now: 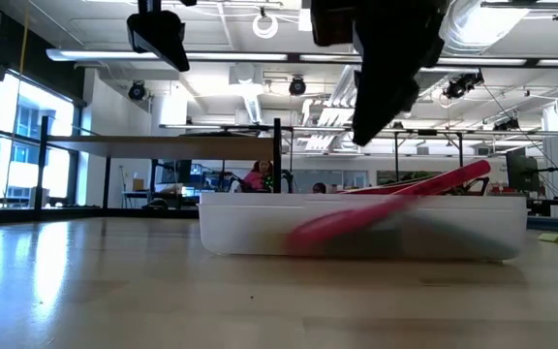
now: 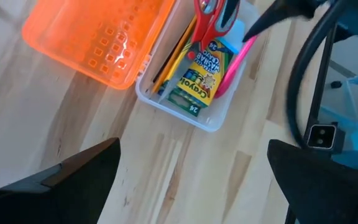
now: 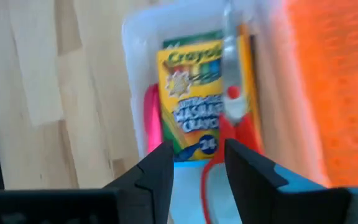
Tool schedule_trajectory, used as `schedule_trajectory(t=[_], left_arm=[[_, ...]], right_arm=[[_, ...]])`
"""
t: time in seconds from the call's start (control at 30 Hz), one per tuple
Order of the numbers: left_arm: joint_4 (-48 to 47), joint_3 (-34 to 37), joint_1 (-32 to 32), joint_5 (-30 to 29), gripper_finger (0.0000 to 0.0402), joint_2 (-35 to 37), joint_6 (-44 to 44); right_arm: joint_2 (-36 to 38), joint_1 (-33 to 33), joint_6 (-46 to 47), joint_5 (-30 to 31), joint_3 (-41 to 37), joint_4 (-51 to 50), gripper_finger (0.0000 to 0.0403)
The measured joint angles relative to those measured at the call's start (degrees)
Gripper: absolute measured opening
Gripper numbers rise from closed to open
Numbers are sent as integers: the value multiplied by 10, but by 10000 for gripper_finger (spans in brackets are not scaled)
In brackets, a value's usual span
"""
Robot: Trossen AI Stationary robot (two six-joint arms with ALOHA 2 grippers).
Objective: Pack school essentials
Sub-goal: Put the yellow eraser into the supply box
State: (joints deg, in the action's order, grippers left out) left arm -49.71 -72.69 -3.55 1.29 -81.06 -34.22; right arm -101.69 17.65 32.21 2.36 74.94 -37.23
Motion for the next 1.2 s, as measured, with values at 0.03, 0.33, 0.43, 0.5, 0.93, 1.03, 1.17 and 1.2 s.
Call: schedule_trajectory(t=[0.03,0.33,0.43,0.5,0.93,1.03,1.17,1.2], left_arm=[[0,0,0,0,395,0,4],[2,0,0,0,395,0,41],[2,0,0,0,395,0,44],[2,0,0,0,395,0,44],[4,0,0,0,395,0,31],[24,0,0,-1,395,0,34],[73,0,0,-2,395,0,44],[82,0,0,-2,395,0,44]], right_arm=[[7,0,8,10,0,-2,133],[92,1,79,129,0,-72,133],[126,1,110,162,0,-102,133],[147,1,129,168,0,-115,133],[244,0,168,206,0,-182,133],[266,-3,168,239,0,-188,133],[288,-16,181,247,0,-196,133],[293,-19,187,247,0,-200,133]])
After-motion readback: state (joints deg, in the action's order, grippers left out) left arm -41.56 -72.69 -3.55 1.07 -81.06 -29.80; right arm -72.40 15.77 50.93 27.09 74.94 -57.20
